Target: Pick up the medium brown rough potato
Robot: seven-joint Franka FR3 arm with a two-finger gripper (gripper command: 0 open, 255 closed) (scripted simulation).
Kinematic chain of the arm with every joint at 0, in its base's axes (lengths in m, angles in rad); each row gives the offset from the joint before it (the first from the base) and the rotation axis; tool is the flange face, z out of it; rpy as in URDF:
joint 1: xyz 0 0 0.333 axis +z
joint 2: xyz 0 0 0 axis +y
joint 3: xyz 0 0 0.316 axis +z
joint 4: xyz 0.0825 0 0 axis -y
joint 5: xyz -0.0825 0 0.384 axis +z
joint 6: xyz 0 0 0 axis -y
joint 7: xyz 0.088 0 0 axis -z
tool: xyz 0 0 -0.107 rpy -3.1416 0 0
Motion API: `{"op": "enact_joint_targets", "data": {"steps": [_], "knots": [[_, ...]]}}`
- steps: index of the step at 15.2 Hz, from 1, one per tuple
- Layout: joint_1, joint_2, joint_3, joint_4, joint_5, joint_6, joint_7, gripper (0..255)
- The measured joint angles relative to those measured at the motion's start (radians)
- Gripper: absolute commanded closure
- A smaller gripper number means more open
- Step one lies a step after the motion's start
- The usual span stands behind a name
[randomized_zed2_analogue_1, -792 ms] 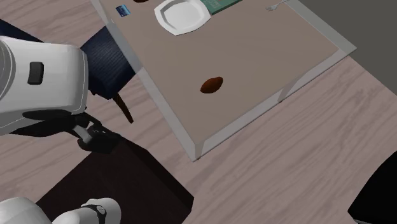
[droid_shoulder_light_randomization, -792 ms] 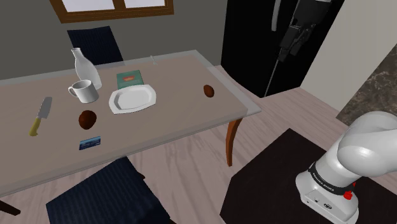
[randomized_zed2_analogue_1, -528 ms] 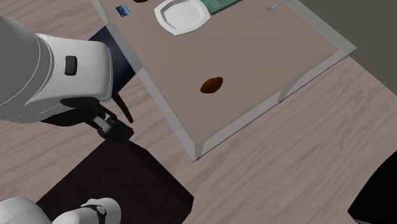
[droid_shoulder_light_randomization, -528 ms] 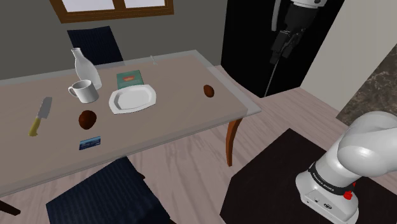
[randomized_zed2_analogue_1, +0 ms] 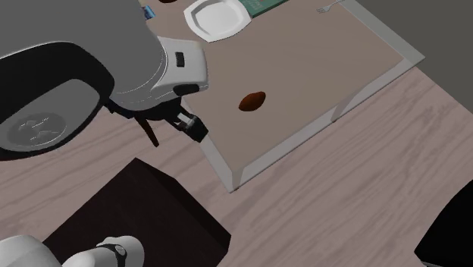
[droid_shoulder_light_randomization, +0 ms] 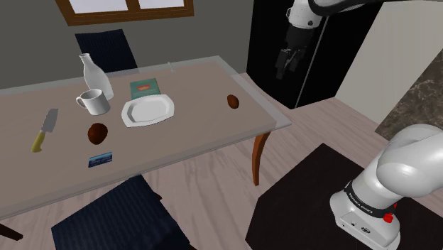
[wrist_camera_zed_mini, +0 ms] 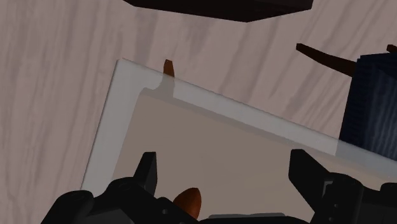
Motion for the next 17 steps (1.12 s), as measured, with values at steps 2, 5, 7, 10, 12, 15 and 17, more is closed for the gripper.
{"op": "enact_joint_targets", "data": {"steps": [2,5,7,10,12,15,17], "knots": [[0.003,0.061,0.007,0.001,-0.006,0.054,-0.001,0],[0.002,0.167,0.008,0.043,-0.019,0.112,-0.011,0],[0.000,0.243,0.008,0.065,-0.029,0.159,-0.019,0],[0.002,0.355,0.014,0.124,-0.044,0.205,-0.020,0],[0.001,0.433,0.015,0.168,-0.055,0.234,-0.024,0],[0.004,0.548,0.018,0.239,-0.073,0.269,-0.023,0],[0.004,0.620,0.017,0.286,-0.085,0.289,-0.028,0]]}}
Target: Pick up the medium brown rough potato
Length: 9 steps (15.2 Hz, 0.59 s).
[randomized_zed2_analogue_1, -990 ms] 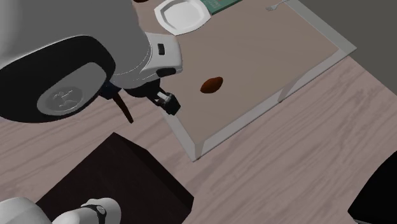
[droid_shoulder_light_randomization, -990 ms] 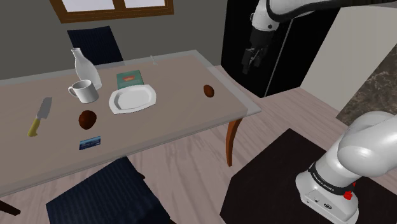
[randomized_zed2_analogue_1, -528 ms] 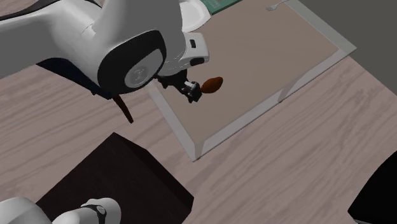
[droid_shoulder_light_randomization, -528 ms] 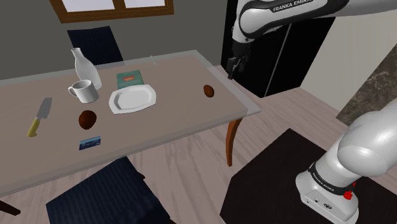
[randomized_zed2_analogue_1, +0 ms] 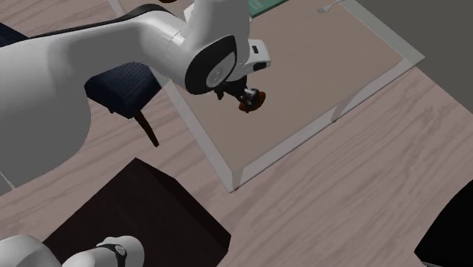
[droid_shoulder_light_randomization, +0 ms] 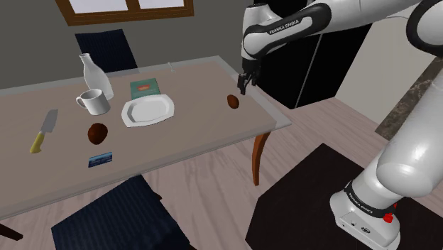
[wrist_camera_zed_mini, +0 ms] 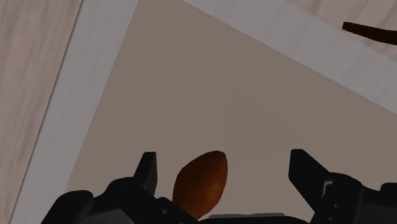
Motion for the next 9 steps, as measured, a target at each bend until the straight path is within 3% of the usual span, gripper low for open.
{"op": "enact_joint_targets", "data": {"steps": [9], "knots": [[0.016,0.356,-0.003,0.322,-0.050,0.010,-0.006,0]]}}
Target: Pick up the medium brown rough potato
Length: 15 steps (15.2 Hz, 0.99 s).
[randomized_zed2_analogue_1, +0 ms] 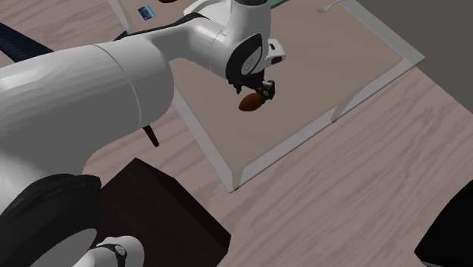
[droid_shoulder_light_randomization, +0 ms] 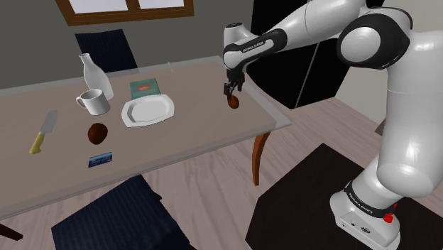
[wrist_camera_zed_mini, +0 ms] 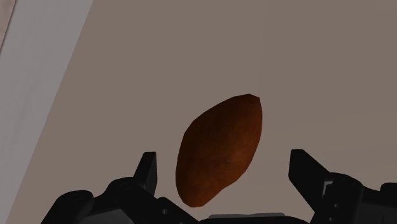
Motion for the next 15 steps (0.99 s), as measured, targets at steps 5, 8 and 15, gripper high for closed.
{"op": "enact_joint_targets", "data": {"steps": [5,8,15], "knots": [[0.001,0.047,-0.002,0.004,-0.006,0.041,0.003,0],[0.001,0.067,-0.003,-0.003,-0.008,0.069,0.006,0],[0.002,0.069,-0.003,-0.011,-0.009,0.079,0.008,255]]}}
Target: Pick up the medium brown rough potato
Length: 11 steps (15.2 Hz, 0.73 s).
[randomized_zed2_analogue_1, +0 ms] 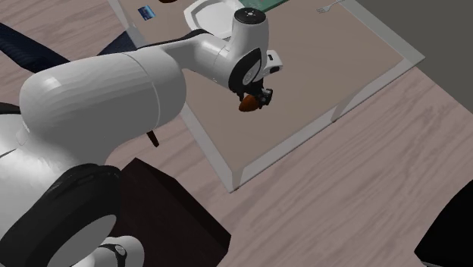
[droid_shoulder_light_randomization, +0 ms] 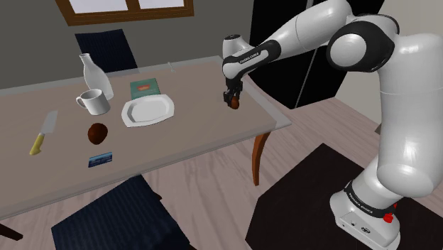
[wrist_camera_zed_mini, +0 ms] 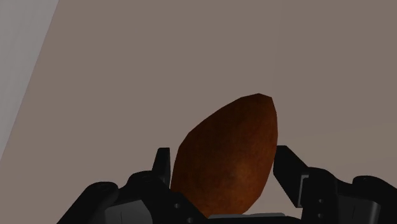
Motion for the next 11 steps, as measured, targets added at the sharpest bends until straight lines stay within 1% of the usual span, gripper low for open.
{"op": "enact_joint_targets", "data": {"steps": [5,11], "knots": [[-0.001,-0.003,0.000,0.002,0.000,-0.005,-0.001,255],[-0.001,-0.039,0.001,0.024,0.004,-0.062,-0.007,255]]}}
